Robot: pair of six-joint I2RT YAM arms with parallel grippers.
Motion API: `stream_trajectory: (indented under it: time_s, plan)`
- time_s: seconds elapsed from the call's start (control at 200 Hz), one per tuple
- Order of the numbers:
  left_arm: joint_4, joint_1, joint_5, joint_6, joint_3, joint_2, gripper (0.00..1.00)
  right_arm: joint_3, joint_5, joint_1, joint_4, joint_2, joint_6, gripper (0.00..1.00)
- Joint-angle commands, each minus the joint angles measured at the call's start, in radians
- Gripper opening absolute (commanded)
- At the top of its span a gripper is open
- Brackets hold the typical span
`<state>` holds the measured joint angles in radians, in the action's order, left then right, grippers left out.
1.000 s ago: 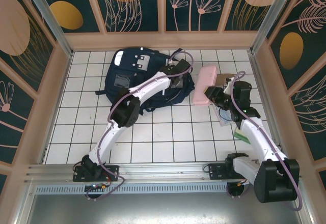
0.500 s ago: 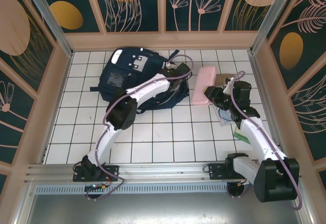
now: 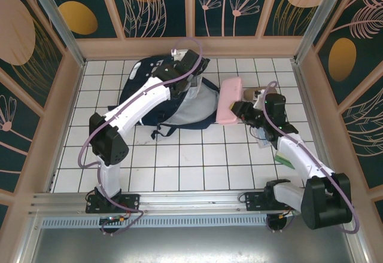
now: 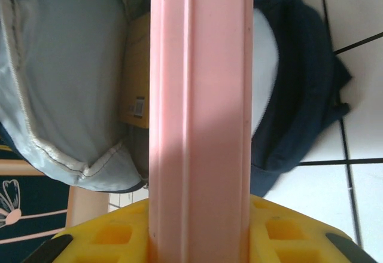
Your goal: Pack books, pencil case, and school supplies into a backpack
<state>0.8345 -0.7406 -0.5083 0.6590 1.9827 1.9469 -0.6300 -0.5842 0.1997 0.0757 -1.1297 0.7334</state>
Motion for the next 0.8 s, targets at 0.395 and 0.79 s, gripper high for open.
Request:
stream_trajectory:
  time_s: [0.395, 0.79]
  plan:
    - [-0.128, 0.004, 0.066, 0.101, -0.025, -0.146, 0.00, -0.124, 0.064, 0.224, 0.365, -0.324, 0.196, 0.25]
    - [-0.209, 0.034, 0.096, 0.163, -0.074, -0.175, 0.00, -0.254, 0.189, 0.342, 0.564, -0.657, 0.388, 0.26]
